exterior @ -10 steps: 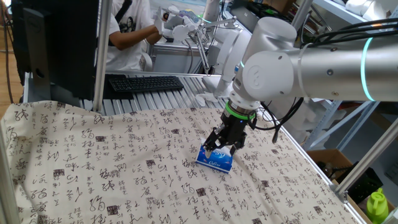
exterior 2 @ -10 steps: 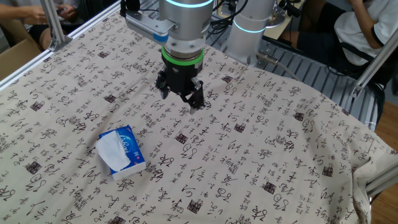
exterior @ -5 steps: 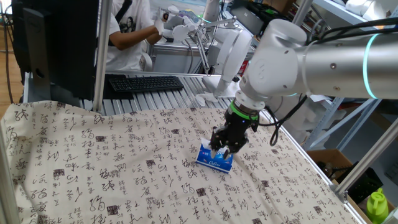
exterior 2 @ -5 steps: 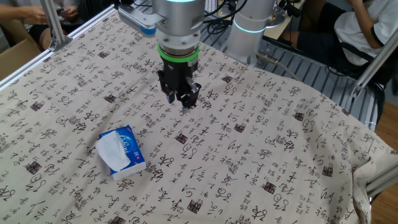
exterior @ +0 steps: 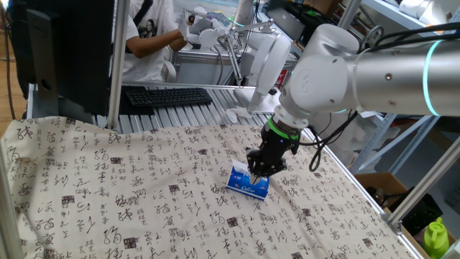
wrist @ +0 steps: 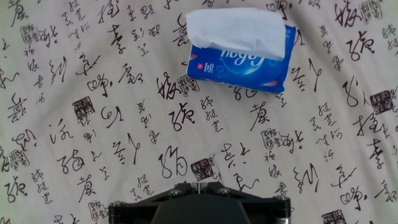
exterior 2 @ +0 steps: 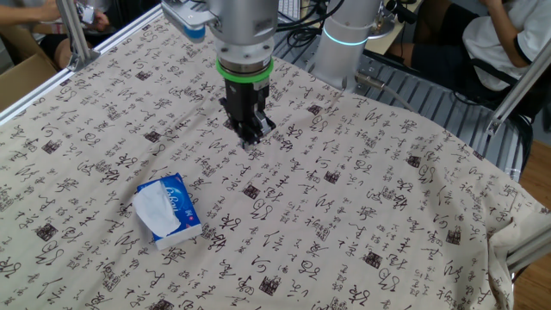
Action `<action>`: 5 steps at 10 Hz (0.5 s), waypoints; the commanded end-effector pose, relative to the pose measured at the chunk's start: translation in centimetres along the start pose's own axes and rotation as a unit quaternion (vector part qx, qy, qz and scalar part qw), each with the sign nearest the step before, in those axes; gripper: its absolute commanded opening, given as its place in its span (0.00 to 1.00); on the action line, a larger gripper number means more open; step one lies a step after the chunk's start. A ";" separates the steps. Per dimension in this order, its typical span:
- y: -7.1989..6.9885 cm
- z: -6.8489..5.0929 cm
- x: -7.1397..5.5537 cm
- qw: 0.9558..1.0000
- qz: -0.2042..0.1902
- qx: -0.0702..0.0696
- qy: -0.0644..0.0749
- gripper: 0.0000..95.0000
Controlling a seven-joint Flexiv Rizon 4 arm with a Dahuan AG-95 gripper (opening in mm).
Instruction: Pull out a napkin
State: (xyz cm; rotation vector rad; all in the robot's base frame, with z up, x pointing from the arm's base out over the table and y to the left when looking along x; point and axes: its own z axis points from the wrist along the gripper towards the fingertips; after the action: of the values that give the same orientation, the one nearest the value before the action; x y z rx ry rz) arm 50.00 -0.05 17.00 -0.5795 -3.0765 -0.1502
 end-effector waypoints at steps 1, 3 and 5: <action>0.1 0.1 -0.2 1.000 -0.009 0.004 0.007 0.00; 0.1 0.4 -0.9 1.000 -0.017 0.018 0.020 0.00; 0.1 0.5 -1.5 0.999 -0.020 0.018 0.027 0.00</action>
State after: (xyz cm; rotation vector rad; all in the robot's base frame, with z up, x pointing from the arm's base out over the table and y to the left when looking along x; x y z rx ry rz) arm 51.82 -0.48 16.35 -0.4972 -3.0301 -0.1088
